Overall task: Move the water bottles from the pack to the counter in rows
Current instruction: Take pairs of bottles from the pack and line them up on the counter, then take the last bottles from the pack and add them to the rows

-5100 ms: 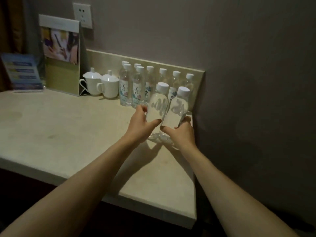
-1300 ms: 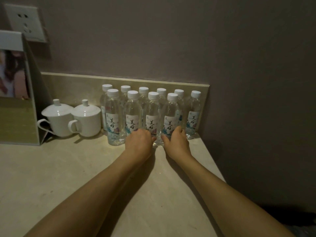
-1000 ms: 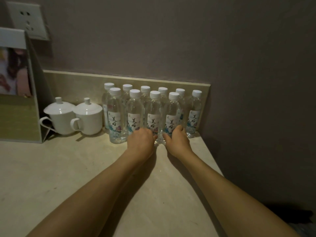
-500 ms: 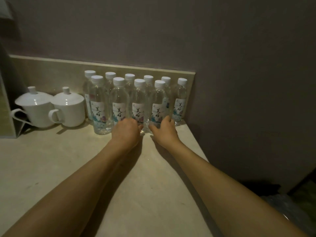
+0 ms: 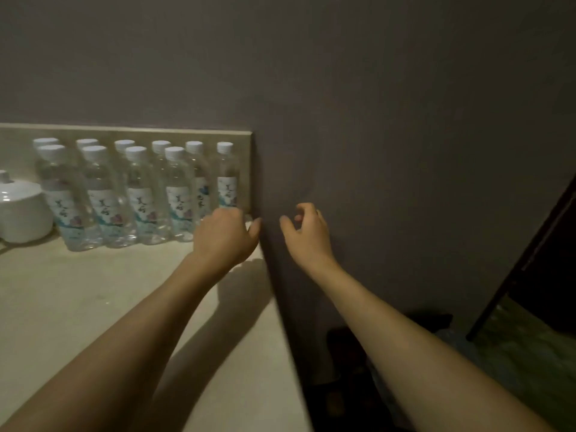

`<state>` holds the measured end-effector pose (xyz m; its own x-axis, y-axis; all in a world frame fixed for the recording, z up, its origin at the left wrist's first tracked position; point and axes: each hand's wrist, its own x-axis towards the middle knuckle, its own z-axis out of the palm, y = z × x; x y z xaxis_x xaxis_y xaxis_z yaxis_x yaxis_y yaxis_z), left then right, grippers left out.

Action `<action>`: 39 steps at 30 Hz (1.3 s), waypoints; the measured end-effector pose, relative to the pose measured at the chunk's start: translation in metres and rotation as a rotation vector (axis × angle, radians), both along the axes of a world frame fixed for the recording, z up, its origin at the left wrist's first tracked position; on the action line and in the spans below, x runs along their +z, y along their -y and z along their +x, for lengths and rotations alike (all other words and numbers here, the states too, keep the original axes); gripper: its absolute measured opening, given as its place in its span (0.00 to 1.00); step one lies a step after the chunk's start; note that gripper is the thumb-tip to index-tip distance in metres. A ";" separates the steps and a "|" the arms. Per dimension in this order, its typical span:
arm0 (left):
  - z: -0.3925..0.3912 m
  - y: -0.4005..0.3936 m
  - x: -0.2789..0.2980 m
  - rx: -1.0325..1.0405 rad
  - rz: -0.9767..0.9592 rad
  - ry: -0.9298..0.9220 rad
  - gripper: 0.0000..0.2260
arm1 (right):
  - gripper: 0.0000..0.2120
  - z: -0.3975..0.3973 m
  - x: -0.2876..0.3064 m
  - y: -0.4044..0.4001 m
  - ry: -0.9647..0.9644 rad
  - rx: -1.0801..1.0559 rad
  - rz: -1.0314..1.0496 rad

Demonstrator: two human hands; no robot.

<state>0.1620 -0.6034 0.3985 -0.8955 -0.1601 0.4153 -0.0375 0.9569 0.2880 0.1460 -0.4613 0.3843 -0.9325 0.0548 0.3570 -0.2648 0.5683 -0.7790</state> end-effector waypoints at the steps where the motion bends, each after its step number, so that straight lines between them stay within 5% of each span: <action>1: 0.001 -0.028 0.003 -0.023 0.006 -0.003 0.22 | 0.20 0.003 -0.002 -0.026 -0.026 -0.034 -0.023; 5: 0.002 -0.145 -0.002 -0.124 0.021 0.022 0.21 | 0.13 0.012 -0.021 -0.142 -0.097 -0.191 -0.114; 15: -0.008 -0.373 -0.082 -0.416 0.101 0.378 0.16 | 0.02 0.030 -0.118 -0.364 0.164 -0.400 -0.191; 30: -0.112 -0.537 -0.281 -0.659 0.287 1.024 0.14 | 0.06 -0.052 -0.278 -0.534 0.696 -0.444 -0.105; 36: -0.144 -0.582 -0.355 -0.446 0.412 1.225 0.15 | 0.03 -0.097 -0.332 -0.580 0.889 -0.387 -0.015; 39: -0.154 -0.599 -0.378 -0.425 0.434 1.263 0.16 | 0.14 -0.111 -0.359 -0.596 0.978 -0.347 0.021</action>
<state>0.0076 -0.0042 0.0207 -0.6341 0.3076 -0.7094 -0.2241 0.8050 0.5493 0.0346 0.1343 0.0251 -0.7495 0.3783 -0.5433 0.6586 0.5084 -0.5547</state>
